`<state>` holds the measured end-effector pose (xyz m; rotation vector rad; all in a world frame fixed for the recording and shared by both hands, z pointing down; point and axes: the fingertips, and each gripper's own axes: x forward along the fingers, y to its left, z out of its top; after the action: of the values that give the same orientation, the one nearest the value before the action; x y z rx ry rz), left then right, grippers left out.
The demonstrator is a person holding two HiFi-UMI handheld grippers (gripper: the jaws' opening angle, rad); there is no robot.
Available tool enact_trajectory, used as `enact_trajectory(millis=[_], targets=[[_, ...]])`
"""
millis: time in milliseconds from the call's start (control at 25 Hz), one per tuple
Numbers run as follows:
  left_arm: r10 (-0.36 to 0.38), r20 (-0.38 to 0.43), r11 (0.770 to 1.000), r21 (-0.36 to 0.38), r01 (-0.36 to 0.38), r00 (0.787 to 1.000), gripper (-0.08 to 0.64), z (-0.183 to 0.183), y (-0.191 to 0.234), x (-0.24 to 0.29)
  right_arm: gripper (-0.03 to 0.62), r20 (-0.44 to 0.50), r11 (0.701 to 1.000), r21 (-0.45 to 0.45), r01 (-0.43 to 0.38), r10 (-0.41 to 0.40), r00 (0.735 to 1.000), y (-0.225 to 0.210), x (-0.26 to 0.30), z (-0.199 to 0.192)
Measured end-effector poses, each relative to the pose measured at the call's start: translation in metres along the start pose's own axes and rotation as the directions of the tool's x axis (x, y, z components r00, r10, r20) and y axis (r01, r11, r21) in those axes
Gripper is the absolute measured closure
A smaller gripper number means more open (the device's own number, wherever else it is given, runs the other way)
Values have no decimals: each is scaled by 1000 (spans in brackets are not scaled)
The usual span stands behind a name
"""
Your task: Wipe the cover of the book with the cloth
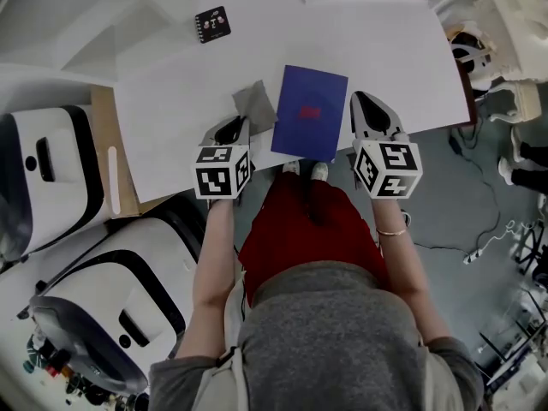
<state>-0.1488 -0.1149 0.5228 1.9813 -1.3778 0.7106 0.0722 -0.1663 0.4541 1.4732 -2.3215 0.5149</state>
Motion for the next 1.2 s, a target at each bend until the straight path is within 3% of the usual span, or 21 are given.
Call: enact_trajectory(millis=[160,320,520,680,800,960,1200], targets=[[-36,57,999,8,36,998,535,18,-17,-11,563,21,1000,-1,12,-12,1000,-6,-5,8],[-157,91,987,33,155,983,535,37,-61,-10,563,44,999,10,46,-47,998,-19,-15,14],[-325,62,944,83,319,944,535,41,-128,2,563,48,991,53,124,-126,991,-42,-35,13],[-403,-5,907,129,400,915,535,26,-169,10,563,48,981,88,172,-177,983,-59,-54,3],[-423,-61,894,132,427,904,535,6,-182,13,563,33,976,105,191,-196,980,-65,-63,-6],[-425,-115,895,95,436,898,535,-21,-180,17,563,6,975,111,191,-193,981,-64,-63,-19],[-358,-156,926,64,371,921,535,-56,-155,8,563,-30,990,85,115,-113,993,-40,-45,-41]])
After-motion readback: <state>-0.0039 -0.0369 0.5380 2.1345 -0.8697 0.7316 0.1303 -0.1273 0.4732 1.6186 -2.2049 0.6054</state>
